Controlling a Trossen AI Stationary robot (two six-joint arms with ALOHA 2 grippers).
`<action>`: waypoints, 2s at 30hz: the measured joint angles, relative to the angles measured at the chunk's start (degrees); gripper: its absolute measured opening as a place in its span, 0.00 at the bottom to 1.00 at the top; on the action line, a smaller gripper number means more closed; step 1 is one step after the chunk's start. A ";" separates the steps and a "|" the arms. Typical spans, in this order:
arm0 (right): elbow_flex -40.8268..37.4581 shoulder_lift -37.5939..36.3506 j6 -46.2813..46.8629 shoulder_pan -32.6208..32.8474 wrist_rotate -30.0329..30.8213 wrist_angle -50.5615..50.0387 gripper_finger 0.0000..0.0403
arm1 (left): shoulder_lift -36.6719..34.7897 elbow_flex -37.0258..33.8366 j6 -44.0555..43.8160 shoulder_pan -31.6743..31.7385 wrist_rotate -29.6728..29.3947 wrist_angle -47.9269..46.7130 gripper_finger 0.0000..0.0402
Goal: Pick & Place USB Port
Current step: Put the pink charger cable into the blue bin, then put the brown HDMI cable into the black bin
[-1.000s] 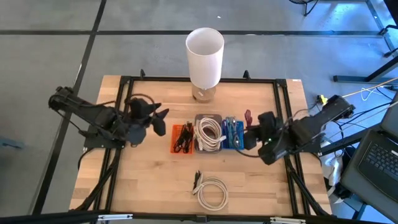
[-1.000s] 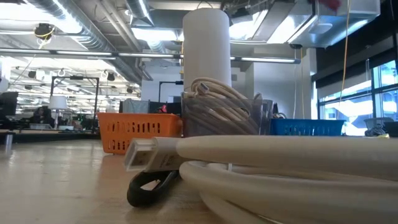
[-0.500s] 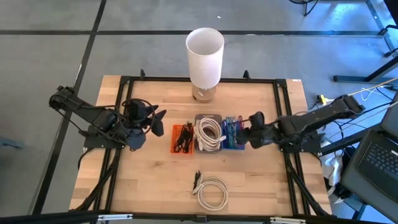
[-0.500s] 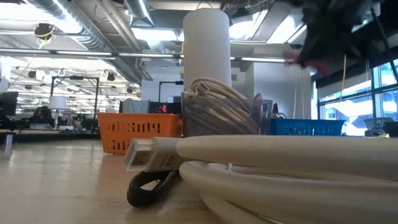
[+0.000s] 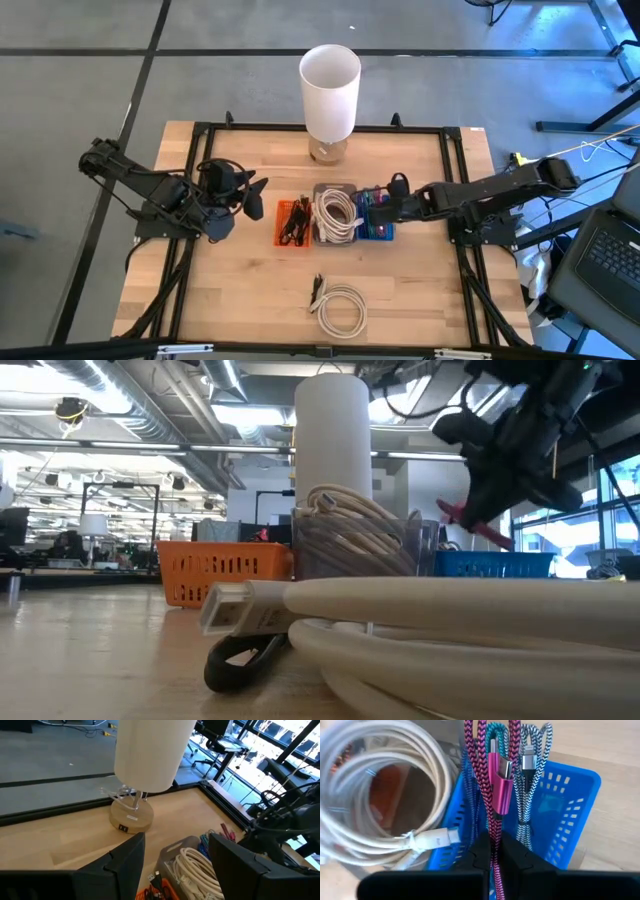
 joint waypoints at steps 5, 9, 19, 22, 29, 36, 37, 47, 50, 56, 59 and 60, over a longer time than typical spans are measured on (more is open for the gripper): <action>0.01 4.03 -2.73 -2.35 -3.41 1.38 0.04 | 0.00 0.00 0.07 0.00 0.00 0.00 0.53; 0.01 7.76 -4.49 -3.23 -5.43 3.59 0.04 | 0.00 0.00 0.14 0.00 0.00 0.00 0.53; 0.01 11.09 -5.29 -3.85 -5.23 4.17 0.11 | 0.00 0.00 0.14 0.00 0.11 -0.02 0.53; 0.01 10.41 -5.31 -3.83 -5.18 4.17 0.22 | 0.00 0.00 0.14 0.00 0.11 -0.02 0.53; 0.94 6.11 -5.48 -3.22 -1.63 3.18 0.38 | 0.00 0.00 0.14 0.00 0.17 -0.02 0.53; 5.36 -2.26 -5.78 0.88 2.38 -0.19 0.41 | 0.00 0.00 0.11 0.00 0.20 -0.02 0.53; 6.14 -3.00 -6.12 2.13 1.98 0.57 0.41 | 0.00 0.00 0.14 0.00 0.20 -0.02 0.53; 7.99 -0.35 -5.66 19.42 -0.75 16.95 0.40 | 0.02 -0.04 0.16 0.00 0.17 -0.10 0.53; 7.97 3.15 -3.81 22.17 -1.04 19.52 0.40 | 0.02 -0.04 0.16 0.13 0.17 -0.35 0.53; 8.50 11.47 -4.94 23.30 -7.77 26.98 0.40 | 0.02 -0.04 0.16 1.52 0.88 -0.46 0.53; 11.94 15.66 -8.01 23.30 -11.33 23.54 0.40 | 0.02 -0.04 0.16 2.11 2.56 -0.45 0.53; 13.83 17.17 -9.33 23.30 -12.29 21.05 0.40 | 0.02 -0.04 0.16 2.29 3.24 -0.45 0.53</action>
